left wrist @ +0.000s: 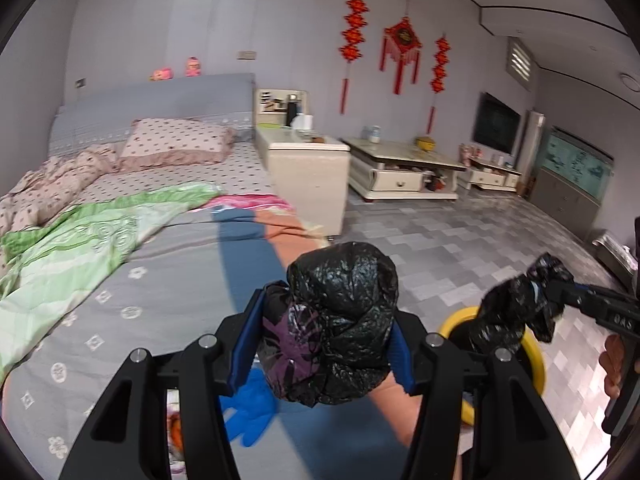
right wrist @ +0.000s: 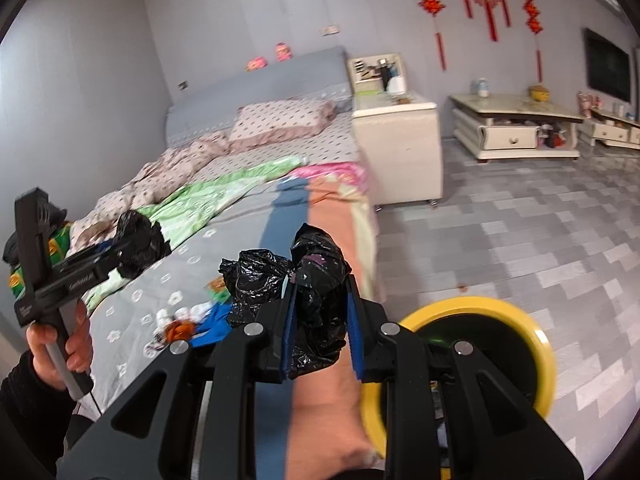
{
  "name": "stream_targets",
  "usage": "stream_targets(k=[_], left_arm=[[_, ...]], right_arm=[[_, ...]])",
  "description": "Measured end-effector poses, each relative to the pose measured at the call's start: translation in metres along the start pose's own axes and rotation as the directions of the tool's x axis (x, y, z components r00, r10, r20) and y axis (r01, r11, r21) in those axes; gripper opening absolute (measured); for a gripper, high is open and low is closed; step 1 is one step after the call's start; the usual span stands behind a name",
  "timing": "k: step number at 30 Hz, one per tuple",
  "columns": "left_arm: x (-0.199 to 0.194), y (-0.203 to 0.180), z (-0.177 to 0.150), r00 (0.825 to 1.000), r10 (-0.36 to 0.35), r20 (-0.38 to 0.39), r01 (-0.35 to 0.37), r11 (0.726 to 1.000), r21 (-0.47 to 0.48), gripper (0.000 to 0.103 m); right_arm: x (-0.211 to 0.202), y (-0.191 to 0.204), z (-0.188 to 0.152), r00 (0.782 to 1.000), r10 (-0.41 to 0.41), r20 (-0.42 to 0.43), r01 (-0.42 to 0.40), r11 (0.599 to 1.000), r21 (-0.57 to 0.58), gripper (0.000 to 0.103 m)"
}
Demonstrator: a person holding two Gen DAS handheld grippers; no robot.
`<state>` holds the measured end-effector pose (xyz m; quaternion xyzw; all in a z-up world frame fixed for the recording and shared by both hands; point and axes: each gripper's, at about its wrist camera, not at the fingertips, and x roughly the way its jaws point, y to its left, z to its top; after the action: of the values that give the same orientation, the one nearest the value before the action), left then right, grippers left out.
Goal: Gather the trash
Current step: 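Carry both black plastic bags over the yellow-rimmed bin, then open the left tool and right tool to drop the bags into the bin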
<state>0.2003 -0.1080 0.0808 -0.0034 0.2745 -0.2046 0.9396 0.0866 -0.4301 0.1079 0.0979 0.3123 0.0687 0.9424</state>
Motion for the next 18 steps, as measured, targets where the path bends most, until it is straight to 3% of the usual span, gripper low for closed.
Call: stream_targets(k=[9,18], left_arm=[[0.019,-0.07,0.016,0.995,-0.104,-0.009,0.104,0.994,0.029,0.052],[0.059,-0.138,-0.008,0.981,-0.172,-0.089,0.181,0.979,0.097,0.052]], right_arm=[[-0.042,-0.064,0.018,0.99,-0.128,0.056,0.124,0.99,0.072,0.022],[-0.04,-0.113,0.004,0.971,-0.239,0.015,0.235,0.964,0.127,0.022]])
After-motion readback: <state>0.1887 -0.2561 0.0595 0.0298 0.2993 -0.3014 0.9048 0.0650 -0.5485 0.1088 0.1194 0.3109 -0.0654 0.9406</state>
